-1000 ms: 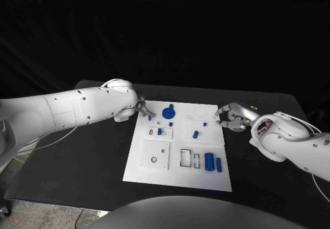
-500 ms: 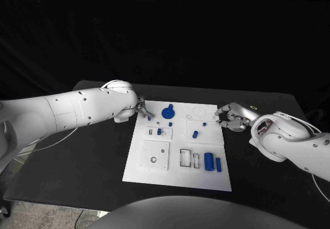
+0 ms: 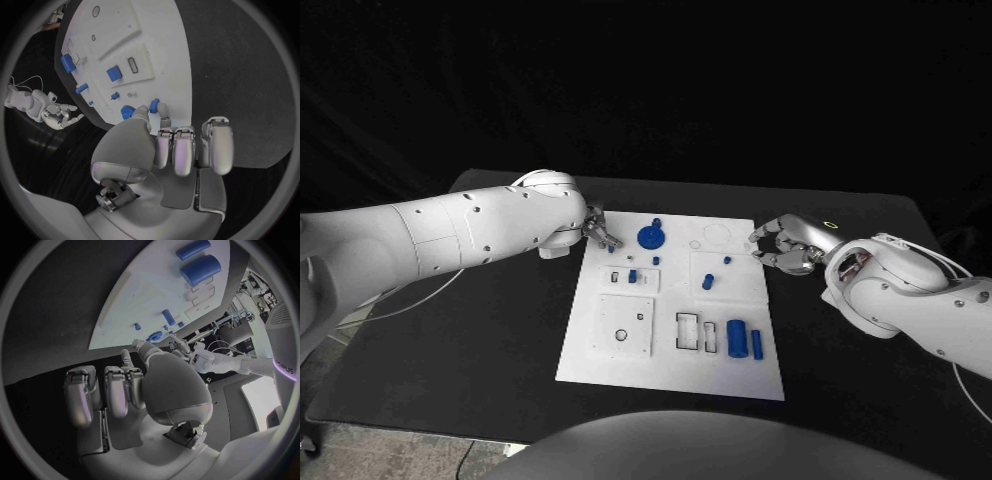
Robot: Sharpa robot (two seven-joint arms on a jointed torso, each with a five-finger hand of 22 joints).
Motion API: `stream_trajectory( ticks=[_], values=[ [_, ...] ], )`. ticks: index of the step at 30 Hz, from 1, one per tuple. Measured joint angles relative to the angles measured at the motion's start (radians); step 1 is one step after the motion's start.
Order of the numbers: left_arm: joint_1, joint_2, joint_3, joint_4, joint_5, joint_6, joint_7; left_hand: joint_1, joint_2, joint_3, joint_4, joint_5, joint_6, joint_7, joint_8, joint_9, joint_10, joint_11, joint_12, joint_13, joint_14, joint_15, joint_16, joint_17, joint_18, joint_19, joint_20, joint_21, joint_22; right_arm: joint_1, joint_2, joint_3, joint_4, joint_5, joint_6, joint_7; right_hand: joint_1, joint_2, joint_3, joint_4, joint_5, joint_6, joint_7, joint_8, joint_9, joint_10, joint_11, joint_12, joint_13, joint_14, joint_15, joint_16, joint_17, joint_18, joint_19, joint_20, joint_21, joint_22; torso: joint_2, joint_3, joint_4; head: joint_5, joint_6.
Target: Assemble the parts on the task board
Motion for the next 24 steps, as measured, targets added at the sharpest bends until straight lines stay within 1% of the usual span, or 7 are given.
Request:
stream_trajectory(
  ticks=[2, 7, 10, 12, 14, 19, 24],
  values=[
    [0.0, 0.001, 0.0, -0.001, 0.001, 0.0, 0.003, 0.008, 0.0, 0.0, 0.0, 0.011, 0.0, 0.0, -0.005, -0.001, 0.0, 0.0, 0.0, 0.0, 0.0, 0.0, 0.0, 0.0, 0.0, -0.004, 0.004, 0.0, 0.0, 0.0, 0.0, 0.0, 0.0, 0.0, 0.0, 0.0, 0.004, -0.004, 0.003, -0.003, 0.003, 0.003, -0.002, 0.0, -0.001, 0.0, 0.0, 0.0, 0.0, 0.0, 0.0, 0.0, 0.0, 0.0, 0.0, 0.0, 0.0, 0.0, 0.0, 0.0001, 0.0001, -0.001, 0.0],
    [-0.002, 0.004, 0.0, -0.008, 0.004, 0.002, 0.008, 0.01, 0.003, 0.0, 0.0, 0.043, 0.0, 0.0, -0.013, -0.004, 0.0, 0.0, 0.0, 0.0, 0.0, 0.0, 0.0, 0.0, 0.0, -0.007, 0.0, -0.006, 0.0, 0.0, 0.0, 0.0, 0.0, 0.002, 0.0, -0.001, 0.004, -0.004, 0.003, -0.003, 0.006, 0.003, -0.002, 0.0, -0.001, 0.0, 0.0, 0.0, 0.0, 0.0, 0.0, 0.0, 0.001, 0.0, 0.0, 0.0, 0.0, 0.0, 0.0, 0.0001, 0.0006, -0.002, 0.0],
    [-0.004, 0.005, 0.0, -0.012, 0.006, 0.004, 0.01, 0.024, 0.003, 0.0, 0.0, 0.074, 0.0, 0.0, -0.021, -0.006, 0.0, 0.0, 0.0, 0.0, 0.0, 0.0, 0.0, 0.0, 0.0, -0.007, 0.0, -0.006, 0.0, 0.0, 0.0, 0.0, 0.0, 0.002, 0.0, -0.001, 0.004, -0.004, 0.005, -0.006, 0.01, 0.003, -0.002, 0.0, -0.001, 0.0, 0.0, 0.0, 0.0, 0.0, 0.0, 0.0, 0.001, 0.0, 0.0, 0.0, 0.0, 0.0, -0.001, 0.0001, 0.0005, -0.003, 0.0],
    [-0.006, 0.006, 0.0, -0.014, 0.007, 0.006, 0.011, 0.033, 0.009, 0.001, 0.0, 0.097, 0.0, 0.0, -0.026, -0.006, 0.0, 0.0, 0.0, 0.0, 0.0, 0.0, 0.0, 0.0, 0.0, -0.007, 0.0, -0.006, 0.001, 0.0, 0.0, 0.0, 0.0, 0.003, 0.0, -0.001, 0.004, -0.004, 0.006, -0.006, 0.01, 0.003, -0.002, 0.0, -0.002, 0.0, 0.0, 0.0, 0.0, 0.0, 0.0, 0.0, 0.001, 0.0, 0.0, 0.0, 0.0, 0.0, -0.001, 0.0001, 0.0005, -0.004, 0.0],
    [-0.007, 0.006, 0.0, -0.016, 0.008, 0.008, 0.012, 0.039, 0.005, 0.006, 0.0, 0.113, 0.0, 0.0, -0.027, -0.006, 0.0, 0.0, 0.0, 0.0, 0.0, 0.0, 0.0, 0.0, 0.0, -0.011, 0.004, -0.006, 0.001, 0.0, 0.0, 0.0, 0.0, 0.004, 0.0, -0.002, 0.005, -0.002, 0.01, -0.006, 0.016, 0.003, -0.002, 0.0, -0.002, 0.0, 0.0, 0.0, 0.0, 0.0, 0.0, 0.0, 0.001, 0.0, 0.0, 0.0, 0.0, 0.0, -0.001, 0.0001, 0.0005, -0.005, 0.0],
    [-0.011, 0.007, 0.0, -0.021, 0.012, 0.009, 0.017, 0.074, 0.008, 0.037, -0.002, 0.151, 0.0, 0.0, -0.038, -0.006, 0.0, 0.0, 0.0, 0.003, 0.0, 0.0, 0.0, 0.0, 0.0, -0.011, 0.004, -0.009, 0.001, 0.0, 0.0, 0.0, 0.0, 0.007, 0.0, -0.002, 0.009, 0.002, 0.011, -0.006, 0.016, 0.003, -0.002, 0.0, -0.002, 0.0, 0.0, 0.0, 0.0, 0.0, 0.0, 0.0, 0.001, 0.0, 0.0, 0.0, 0.0, 0.0, -0.001, 0.0, 0.0004, -0.006, 0.0],
    [-0.012, 0.007, 0.0, -0.023, 0.017, 0.008, 0.026, 0.112, 0.004, 0.091, -0.001, 0.175, 0.0, 0.0, -0.039, -0.003, -0.002, 0.002, 0.0, 0.003, 0.0, 0.0, 0.0, 0.0, 0.0, -0.011, 0.004, -0.009, 0.001, 0.0, -0.001, 0.0, -0.001, 0.01, 0.0, -0.003, 0.009, 0.002, 0.014, -0.008, 0.022, 0.003, -0.002, 0.0, -0.003, 0.0, 0.0, 0.0, 0.0, 0.0, 0.0, 0.0, 0.001, 0.0, 0.0, 0.0, 0.0, 0.0, 0.0, -0.0003, 0.0006, -0.007, 0.0]
  ],
)
